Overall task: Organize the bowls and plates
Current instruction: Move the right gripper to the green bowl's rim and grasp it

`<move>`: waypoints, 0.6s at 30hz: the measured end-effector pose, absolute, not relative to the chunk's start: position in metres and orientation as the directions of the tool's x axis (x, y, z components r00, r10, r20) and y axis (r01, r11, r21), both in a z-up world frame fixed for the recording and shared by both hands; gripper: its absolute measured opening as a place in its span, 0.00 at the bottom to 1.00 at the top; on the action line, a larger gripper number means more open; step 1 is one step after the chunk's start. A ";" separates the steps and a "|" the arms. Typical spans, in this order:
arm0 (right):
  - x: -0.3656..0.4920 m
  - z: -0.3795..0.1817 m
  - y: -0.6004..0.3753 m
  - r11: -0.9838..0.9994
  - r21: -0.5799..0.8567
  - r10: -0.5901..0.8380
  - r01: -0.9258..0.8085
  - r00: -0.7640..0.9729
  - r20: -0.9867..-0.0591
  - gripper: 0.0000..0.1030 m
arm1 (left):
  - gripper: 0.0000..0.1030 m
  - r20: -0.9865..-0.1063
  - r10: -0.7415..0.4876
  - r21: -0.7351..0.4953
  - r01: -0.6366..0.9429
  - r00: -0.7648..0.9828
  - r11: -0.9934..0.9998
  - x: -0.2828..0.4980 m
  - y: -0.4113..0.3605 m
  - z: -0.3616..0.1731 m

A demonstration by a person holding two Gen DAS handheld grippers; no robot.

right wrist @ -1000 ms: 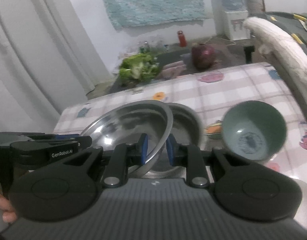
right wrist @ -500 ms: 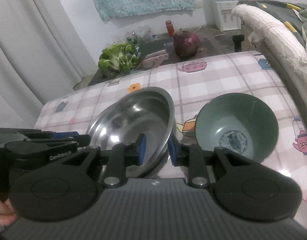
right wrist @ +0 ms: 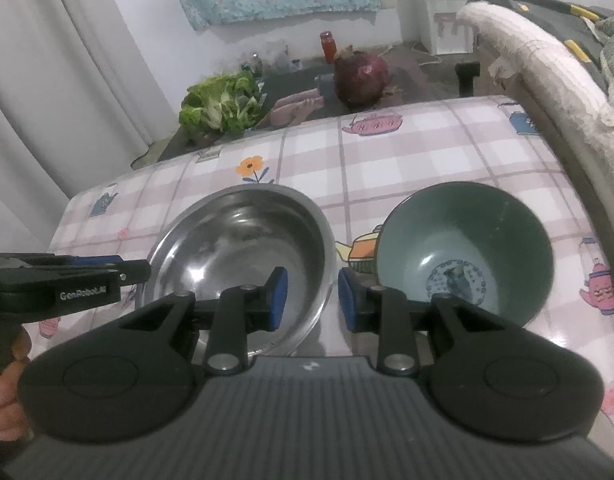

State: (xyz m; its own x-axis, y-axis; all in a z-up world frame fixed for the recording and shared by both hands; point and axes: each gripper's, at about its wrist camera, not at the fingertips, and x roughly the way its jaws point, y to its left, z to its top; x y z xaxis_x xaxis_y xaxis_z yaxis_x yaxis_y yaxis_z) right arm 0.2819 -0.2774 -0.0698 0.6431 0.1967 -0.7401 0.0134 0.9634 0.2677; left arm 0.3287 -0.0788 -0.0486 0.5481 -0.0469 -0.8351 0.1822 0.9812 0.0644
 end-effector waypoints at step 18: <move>0.278 -0.063 -0.237 0.946 0.313 0.297 -0.087 0.623 -0.724 0.26 | 0.16 -0.839 -0.078 0.002 0.146 0.538 0.989 0.315 -0.049 -0.040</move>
State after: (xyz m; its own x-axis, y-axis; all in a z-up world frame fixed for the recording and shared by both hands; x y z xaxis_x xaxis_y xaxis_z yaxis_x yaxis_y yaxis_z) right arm 0.2781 -0.2372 -0.0626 0.6232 0.2970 -0.7235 -0.0869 0.9457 0.3134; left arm 0.3150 -0.0488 -0.0402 0.5380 -0.0779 -0.8393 0.1458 0.9893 0.0016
